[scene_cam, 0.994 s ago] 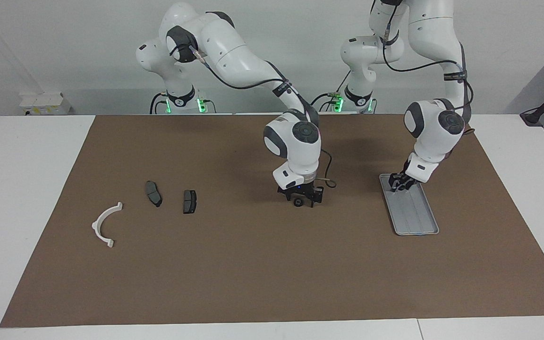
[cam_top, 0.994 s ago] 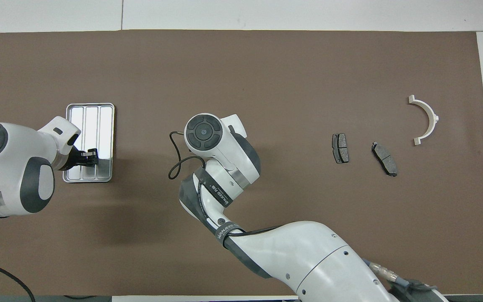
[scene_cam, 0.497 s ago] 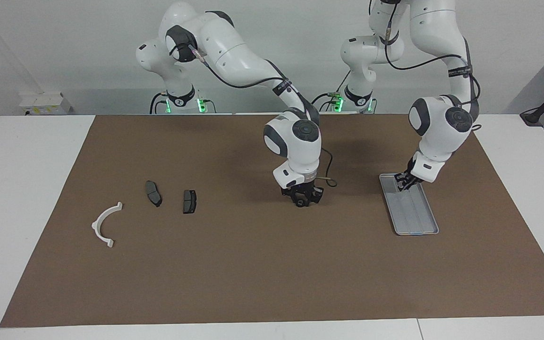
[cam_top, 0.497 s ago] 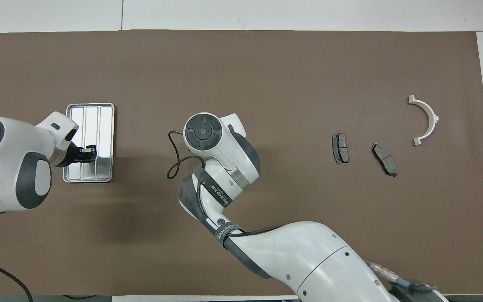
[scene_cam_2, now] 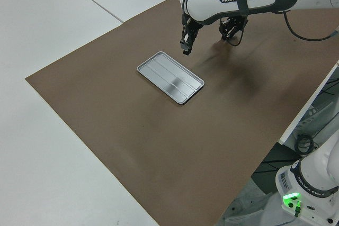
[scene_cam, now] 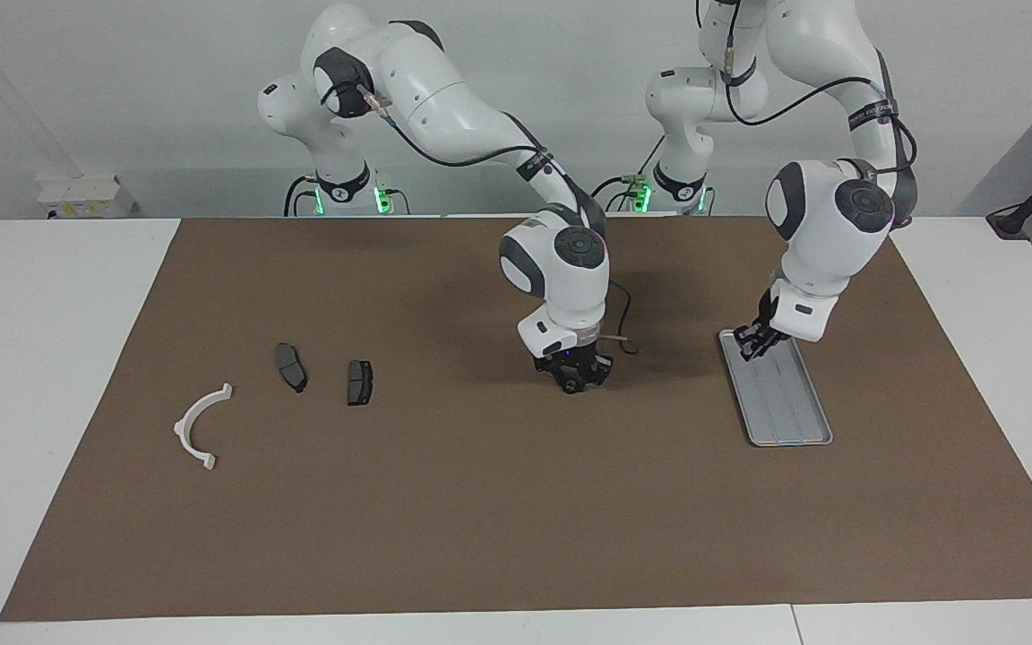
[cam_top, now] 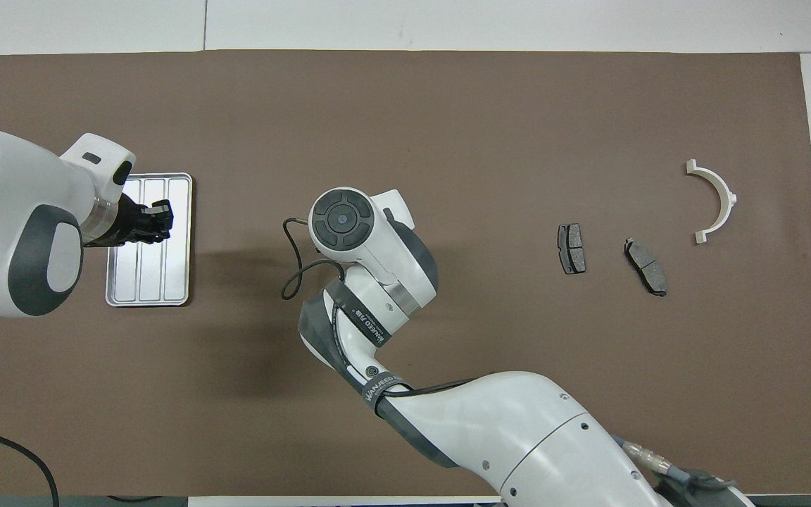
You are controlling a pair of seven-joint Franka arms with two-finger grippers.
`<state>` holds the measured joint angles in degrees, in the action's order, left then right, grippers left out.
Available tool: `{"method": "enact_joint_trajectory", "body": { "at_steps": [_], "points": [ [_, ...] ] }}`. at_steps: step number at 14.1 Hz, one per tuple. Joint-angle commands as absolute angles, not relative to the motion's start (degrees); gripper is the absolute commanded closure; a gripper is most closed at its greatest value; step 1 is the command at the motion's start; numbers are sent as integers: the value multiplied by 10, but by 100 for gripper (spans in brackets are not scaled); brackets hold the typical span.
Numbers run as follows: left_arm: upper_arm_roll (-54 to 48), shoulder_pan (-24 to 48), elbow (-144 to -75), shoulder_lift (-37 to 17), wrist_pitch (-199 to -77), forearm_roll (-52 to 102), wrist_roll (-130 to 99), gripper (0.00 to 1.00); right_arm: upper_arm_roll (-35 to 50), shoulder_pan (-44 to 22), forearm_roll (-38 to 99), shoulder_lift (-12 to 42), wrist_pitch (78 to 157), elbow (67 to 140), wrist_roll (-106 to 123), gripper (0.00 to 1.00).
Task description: Place bearing gear from tray to pile
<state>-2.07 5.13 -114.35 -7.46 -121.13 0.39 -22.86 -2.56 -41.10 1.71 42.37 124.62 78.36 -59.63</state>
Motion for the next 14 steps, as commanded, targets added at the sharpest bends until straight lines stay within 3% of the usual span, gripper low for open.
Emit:
{"method": "enact_joint_trajectory", "body": {
  "at_steps": [1,3,8,14],
  "points": [
    [-15,59,-1141,-71,-1201,10,-239,100,-22,-370,22,418,1151,742,-535,100],
    [-15,60,-1142,-72,-1207,10,-250,100,-22,-342,22,407,1086,695,-471,100],
    [-15,161,-1140,-80,-1255,17,-380,100,-24,-256,21,359,1023,688,-288,100],
    [-11,320,-1059,-223,-1344,11,-632,100,-26,-131,17,345,1030,695,-12,100]
  ]
}}
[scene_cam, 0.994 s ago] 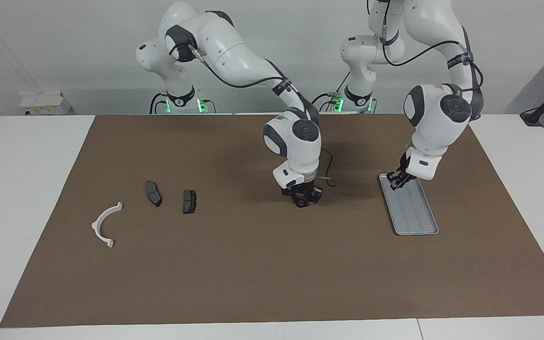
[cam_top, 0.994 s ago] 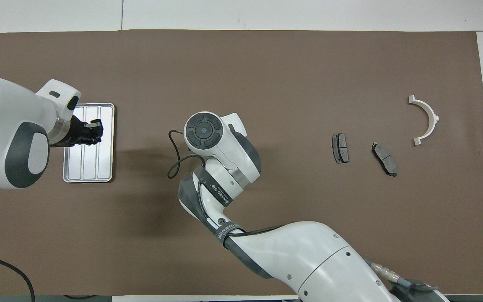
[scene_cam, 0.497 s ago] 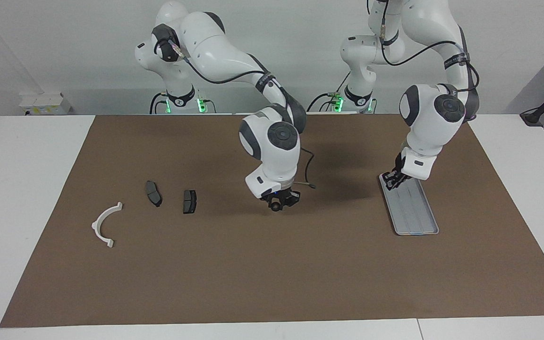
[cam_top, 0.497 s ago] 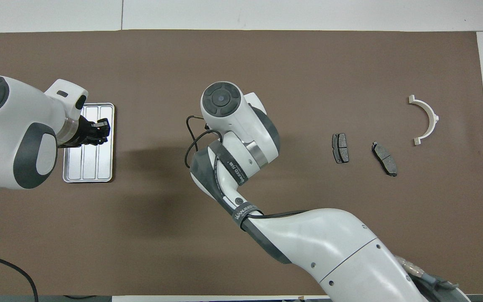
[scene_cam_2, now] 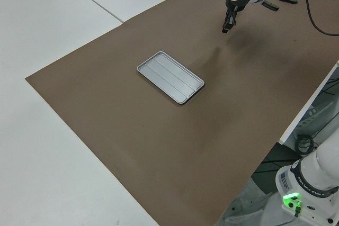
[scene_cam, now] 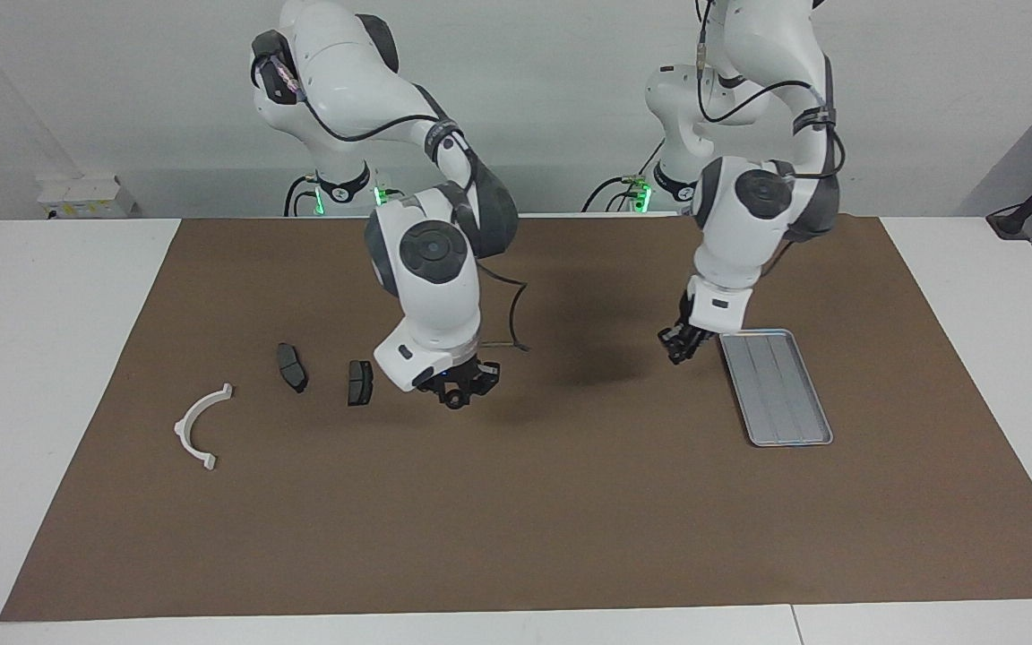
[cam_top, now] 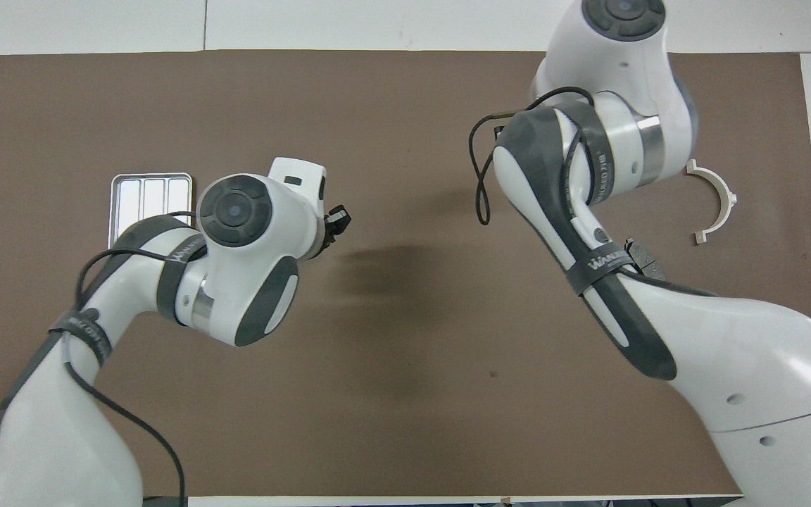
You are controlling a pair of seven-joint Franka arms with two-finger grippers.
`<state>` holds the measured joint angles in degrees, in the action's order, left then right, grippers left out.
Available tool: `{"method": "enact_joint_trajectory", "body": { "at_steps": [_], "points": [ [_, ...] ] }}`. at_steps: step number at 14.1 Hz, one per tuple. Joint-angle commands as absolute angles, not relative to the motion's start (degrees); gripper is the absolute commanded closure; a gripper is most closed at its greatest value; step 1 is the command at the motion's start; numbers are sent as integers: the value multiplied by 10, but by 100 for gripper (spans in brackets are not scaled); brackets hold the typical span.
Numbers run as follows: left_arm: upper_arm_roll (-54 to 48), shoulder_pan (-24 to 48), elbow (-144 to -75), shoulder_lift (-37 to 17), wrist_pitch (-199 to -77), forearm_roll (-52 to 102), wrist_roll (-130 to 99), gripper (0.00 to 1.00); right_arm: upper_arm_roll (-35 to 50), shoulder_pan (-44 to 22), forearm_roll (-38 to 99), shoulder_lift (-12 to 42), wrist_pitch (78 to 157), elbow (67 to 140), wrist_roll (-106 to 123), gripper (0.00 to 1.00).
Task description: Place bearing gear from tray to pile
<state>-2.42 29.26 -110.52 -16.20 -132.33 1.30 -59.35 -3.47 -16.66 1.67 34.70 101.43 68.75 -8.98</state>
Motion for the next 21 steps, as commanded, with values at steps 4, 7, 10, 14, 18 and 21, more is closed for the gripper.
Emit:
{"method": "enact_joint_trajectory", "body": {
  "at_steps": [4,7,10,14,18,21],
  "points": [
    [-12,329,-1090,-225,-1372,10,-637,100,-26,-68,12,345,1119,754,112,100],
    [-12,330,-1103,-225,-1396,10,-637,100,-25,-37,13,354,1234,824,172,100],
    [-7,328,-1081,-223,-1342,-2,-637,0,-26,-32,13,365,1283,854,174,100],
    [1,231,-1085,-108,-1232,-7,-544,0,-25,-22,13,378,1310,865,187,100],
    [1,100,-1078,-43,-1130,-6,-286,0,-25,-20,15,377,1310,870,184,64],
    [3,35,-1072,9,-1066,-6,-155,0,-26,-28,15,373,1305,868,178,0]
  ]
}}
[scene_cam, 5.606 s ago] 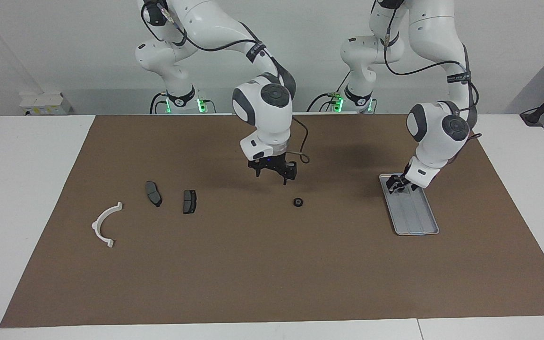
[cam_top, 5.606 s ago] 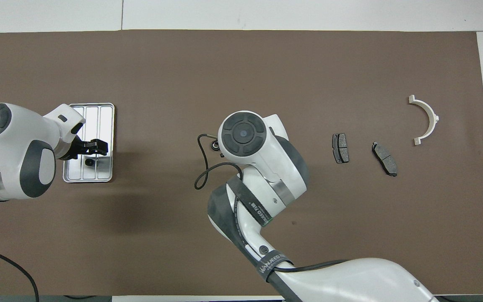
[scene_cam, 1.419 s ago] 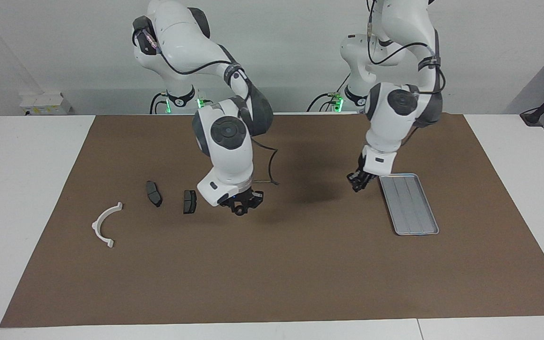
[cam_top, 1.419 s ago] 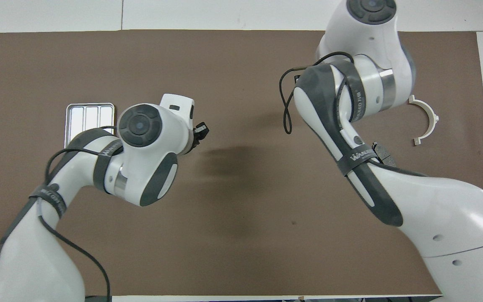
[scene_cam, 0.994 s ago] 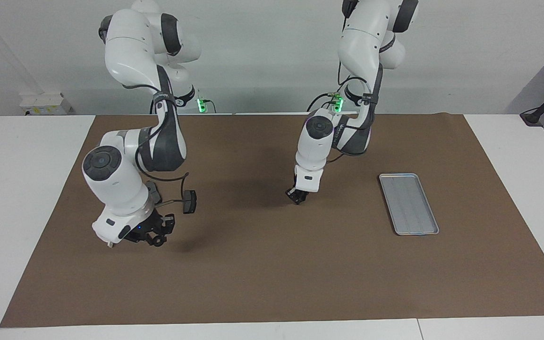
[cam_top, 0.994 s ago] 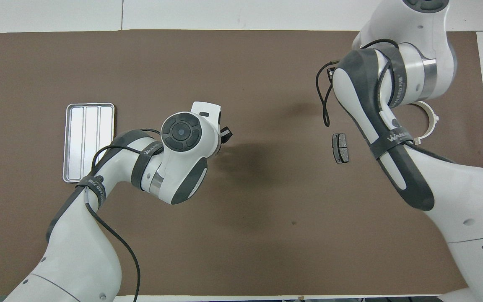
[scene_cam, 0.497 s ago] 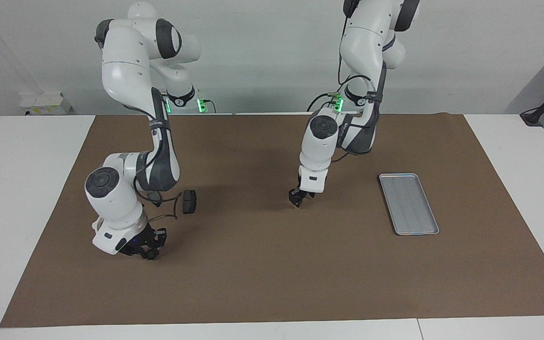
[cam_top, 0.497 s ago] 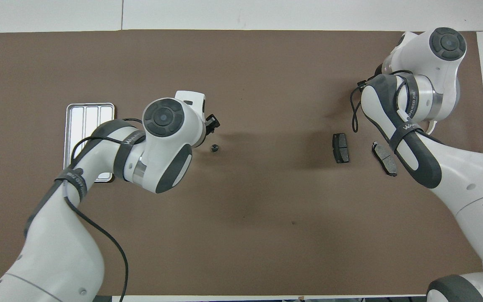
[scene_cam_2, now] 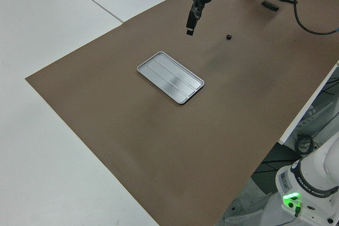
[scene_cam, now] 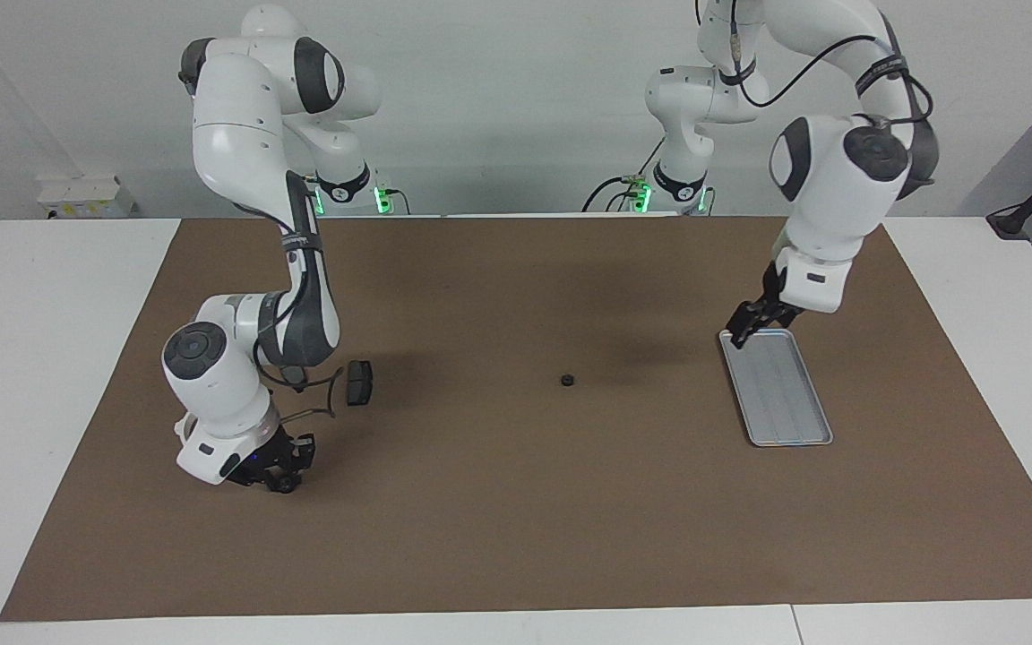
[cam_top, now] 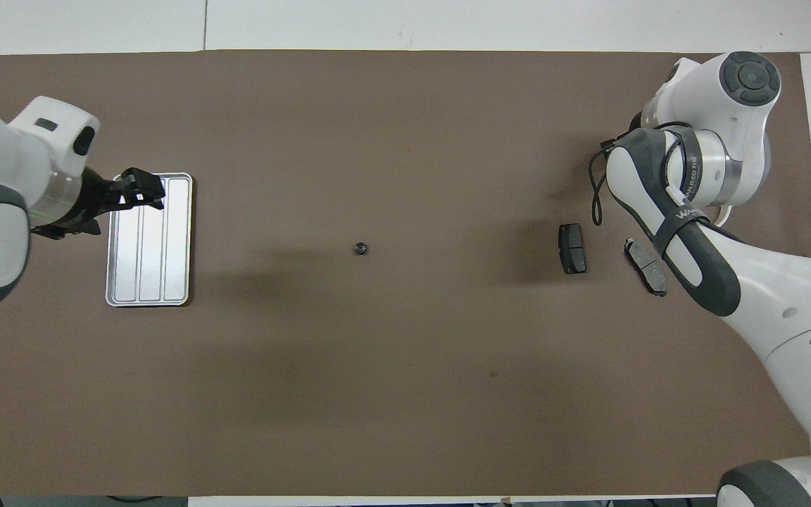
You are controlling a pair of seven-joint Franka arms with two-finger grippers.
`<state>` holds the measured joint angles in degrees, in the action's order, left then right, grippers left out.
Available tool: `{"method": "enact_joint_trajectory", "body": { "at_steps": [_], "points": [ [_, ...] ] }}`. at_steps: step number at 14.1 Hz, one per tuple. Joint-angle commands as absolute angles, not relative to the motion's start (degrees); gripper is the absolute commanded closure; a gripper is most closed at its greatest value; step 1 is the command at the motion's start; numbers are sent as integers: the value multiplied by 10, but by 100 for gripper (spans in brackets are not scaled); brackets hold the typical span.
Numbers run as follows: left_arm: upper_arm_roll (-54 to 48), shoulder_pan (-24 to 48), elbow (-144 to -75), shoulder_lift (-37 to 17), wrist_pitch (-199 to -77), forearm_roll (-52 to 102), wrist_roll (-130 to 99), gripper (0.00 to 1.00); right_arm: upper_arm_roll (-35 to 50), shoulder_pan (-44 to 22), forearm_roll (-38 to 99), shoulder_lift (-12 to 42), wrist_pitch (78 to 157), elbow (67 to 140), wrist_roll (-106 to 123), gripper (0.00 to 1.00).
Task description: Place bearing gear from tray to pile
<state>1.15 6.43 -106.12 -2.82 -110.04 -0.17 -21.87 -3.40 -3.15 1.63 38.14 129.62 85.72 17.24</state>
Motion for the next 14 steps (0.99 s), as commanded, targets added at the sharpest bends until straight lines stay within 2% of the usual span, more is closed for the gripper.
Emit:
{"method": "enact_joint_trajectory", "body": {
  "at_steps": [1,5,8,11,14],
  "points": [
    [3,26,-1073,25,-1049,-6,-134,0,-26,-33,14,367,1296,867,168,0],
    [-8,-4,-1074,40,-1040,1,-127,0,-29,-84,11,325,1211,852,83,0],
    [-16,-4,-1058,40,-1007,1,-127,0,-26,-151,11,290,1151,852,-93,0],
    [-16,-6,-1062,35,-1032,1,-110,0,-26,-256,13,281,1145,852,-344,0],
    [-17,-12,-1005,5,-985,6,-96,0,-25,-334,14,288,1151,842,-494,0]
  ]
}}
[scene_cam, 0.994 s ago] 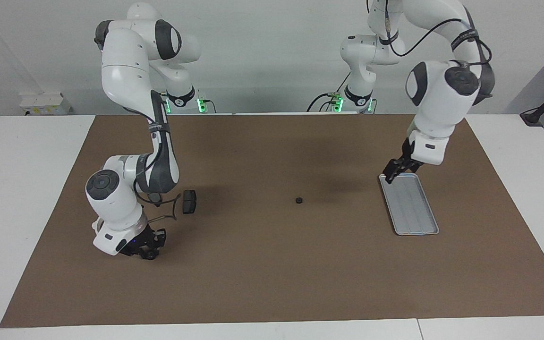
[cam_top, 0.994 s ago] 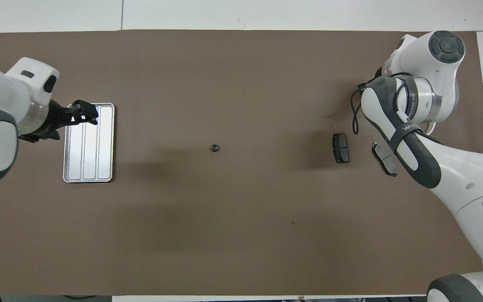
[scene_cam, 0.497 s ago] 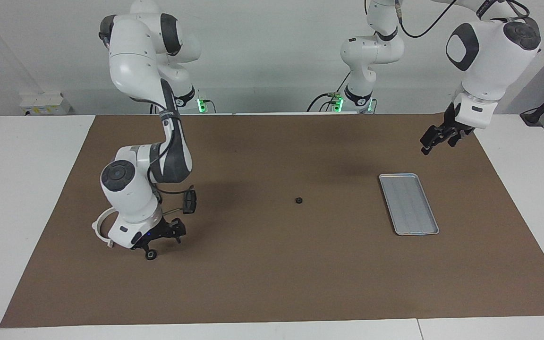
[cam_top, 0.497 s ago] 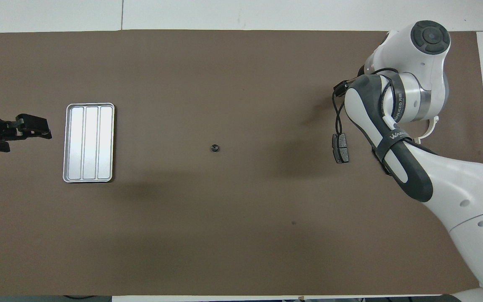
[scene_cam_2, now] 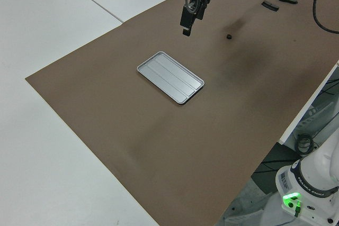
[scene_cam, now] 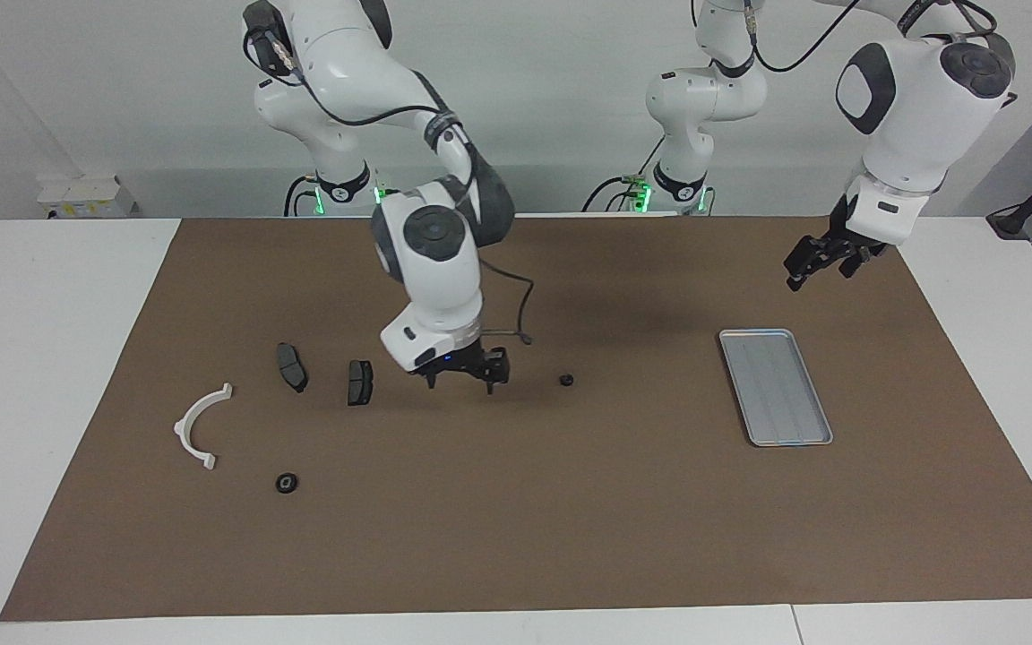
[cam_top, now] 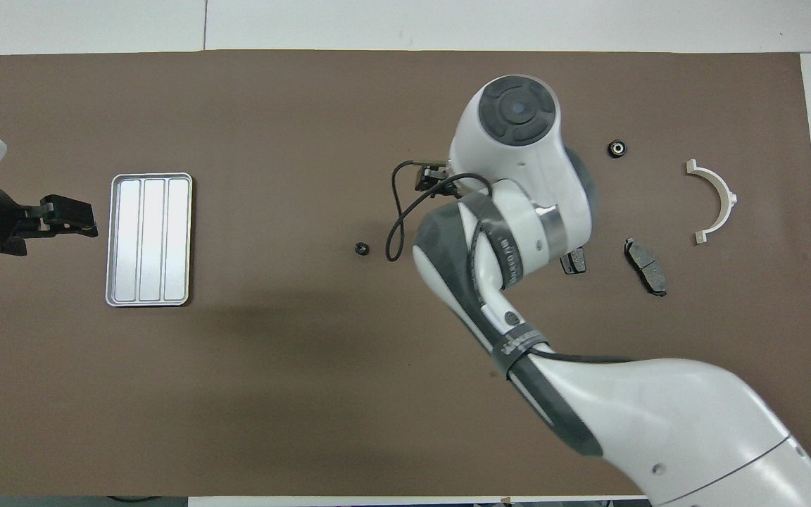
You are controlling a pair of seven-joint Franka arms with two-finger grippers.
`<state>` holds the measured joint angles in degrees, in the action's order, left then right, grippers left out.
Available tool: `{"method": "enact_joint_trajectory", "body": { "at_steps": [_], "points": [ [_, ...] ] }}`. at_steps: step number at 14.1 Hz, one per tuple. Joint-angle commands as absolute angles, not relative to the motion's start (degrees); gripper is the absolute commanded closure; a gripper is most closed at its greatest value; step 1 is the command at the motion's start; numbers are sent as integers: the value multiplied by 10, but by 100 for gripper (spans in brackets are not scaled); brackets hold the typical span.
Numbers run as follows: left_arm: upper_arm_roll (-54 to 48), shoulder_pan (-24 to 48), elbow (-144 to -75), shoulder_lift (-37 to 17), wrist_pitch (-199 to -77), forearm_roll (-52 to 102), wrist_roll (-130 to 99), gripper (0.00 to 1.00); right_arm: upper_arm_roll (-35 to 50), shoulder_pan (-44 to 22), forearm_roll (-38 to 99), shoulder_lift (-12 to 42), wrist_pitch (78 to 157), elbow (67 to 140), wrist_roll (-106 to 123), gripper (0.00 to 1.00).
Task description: Place bearing gear from tray to pile
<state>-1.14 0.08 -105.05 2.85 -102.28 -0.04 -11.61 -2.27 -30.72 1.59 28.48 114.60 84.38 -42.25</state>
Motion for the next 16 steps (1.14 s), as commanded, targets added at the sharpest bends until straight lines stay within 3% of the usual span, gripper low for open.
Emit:
{"method": "enact_joint_trajectory", "body": {
  "at_steps": [1,7,16],
  "points": [
    [-16,-12,-1006,7,-978,8,-84,0,-25,-361,11,300,1152,839,-534,0],
    [-13,-6,-1016,7,-997,8,-29,0,-26,-420,-11,373,1186,803,-604,0],
    [-14,-5,-1016,17,-998,8,-31,0,-25,-420,-21,406,1246,811,-604,0]
  ]
}}
